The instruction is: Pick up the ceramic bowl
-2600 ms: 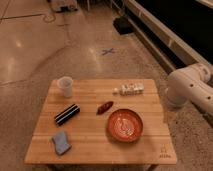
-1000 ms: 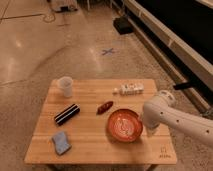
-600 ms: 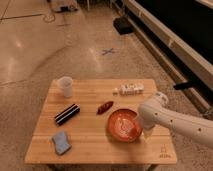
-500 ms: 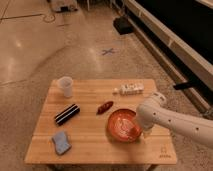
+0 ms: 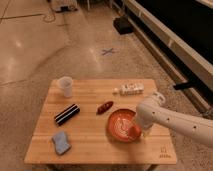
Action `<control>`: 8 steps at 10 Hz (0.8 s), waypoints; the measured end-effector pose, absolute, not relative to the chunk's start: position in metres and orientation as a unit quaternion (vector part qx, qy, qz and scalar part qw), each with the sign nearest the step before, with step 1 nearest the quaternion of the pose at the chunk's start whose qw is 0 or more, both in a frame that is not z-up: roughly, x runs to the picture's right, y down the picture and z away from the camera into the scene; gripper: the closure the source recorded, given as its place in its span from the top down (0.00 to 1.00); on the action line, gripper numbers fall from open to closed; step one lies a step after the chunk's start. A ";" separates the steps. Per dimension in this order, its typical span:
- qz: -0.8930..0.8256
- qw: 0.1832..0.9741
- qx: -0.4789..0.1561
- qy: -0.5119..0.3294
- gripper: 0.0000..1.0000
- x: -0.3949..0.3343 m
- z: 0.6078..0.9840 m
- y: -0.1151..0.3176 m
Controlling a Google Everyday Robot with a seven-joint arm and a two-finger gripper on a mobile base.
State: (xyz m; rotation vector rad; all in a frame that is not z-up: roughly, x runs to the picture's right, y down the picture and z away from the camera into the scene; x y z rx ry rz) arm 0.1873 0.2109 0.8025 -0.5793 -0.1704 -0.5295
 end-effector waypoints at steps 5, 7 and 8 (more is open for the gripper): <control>-0.269 0.915 -0.285 -0.097 0.39 0.186 0.803 0.209; -0.272 0.913 -0.289 -0.099 0.27 0.184 0.798 0.207; -0.276 0.911 -0.289 -0.104 0.12 0.178 0.785 0.196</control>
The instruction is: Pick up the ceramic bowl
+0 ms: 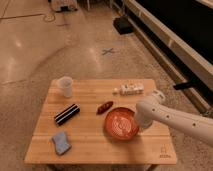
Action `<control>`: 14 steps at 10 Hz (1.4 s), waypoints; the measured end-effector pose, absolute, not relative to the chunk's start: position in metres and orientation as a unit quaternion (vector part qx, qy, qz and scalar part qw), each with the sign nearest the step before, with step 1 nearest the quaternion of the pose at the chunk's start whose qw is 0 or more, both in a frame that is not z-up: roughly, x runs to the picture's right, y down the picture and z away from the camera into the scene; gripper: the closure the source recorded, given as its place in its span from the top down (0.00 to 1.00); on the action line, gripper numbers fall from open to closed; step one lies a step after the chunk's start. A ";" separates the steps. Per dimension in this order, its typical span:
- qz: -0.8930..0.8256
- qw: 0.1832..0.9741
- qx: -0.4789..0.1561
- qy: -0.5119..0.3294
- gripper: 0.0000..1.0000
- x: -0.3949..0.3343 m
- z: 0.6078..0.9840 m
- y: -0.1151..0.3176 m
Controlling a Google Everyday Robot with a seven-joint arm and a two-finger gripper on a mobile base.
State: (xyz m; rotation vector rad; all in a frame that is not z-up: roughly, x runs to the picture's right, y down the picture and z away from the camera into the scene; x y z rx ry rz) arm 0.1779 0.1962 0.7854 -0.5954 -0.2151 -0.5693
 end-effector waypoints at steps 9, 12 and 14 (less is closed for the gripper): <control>-0.306 0.902 -0.274 -0.130 0.01 0.149 0.739 0.169; -0.316 0.901 -0.262 -0.141 0.01 0.141 0.724 0.162; -0.321 0.901 -0.254 -0.146 0.01 0.138 0.718 0.161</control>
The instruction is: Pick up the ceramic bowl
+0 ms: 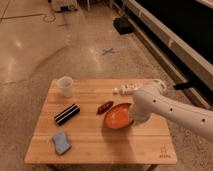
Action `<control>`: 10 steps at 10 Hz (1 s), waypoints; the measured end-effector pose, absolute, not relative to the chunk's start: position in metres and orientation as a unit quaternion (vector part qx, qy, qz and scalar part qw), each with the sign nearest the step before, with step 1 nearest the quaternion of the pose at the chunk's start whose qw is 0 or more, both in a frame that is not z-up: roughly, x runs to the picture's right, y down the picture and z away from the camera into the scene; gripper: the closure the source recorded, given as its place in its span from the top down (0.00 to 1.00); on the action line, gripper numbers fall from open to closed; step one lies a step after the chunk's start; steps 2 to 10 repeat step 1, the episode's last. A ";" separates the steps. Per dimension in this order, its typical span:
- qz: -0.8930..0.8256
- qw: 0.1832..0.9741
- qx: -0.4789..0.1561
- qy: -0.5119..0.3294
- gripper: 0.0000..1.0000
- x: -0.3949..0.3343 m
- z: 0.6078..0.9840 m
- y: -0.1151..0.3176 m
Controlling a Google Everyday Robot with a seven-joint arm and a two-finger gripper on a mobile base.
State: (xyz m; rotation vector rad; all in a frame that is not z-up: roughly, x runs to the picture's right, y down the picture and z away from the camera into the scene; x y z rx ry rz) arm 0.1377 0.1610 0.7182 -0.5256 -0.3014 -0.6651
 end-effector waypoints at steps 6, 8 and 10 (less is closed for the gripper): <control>-0.324 0.899 -0.253 -0.149 0.01 0.137 0.716 0.160; -0.324 0.899 -0.253 -0.149 0.01 0.137 0.716 0.160; -0.324 0.899 -0.253 -0.149 0.01 0.137 0.716 0.160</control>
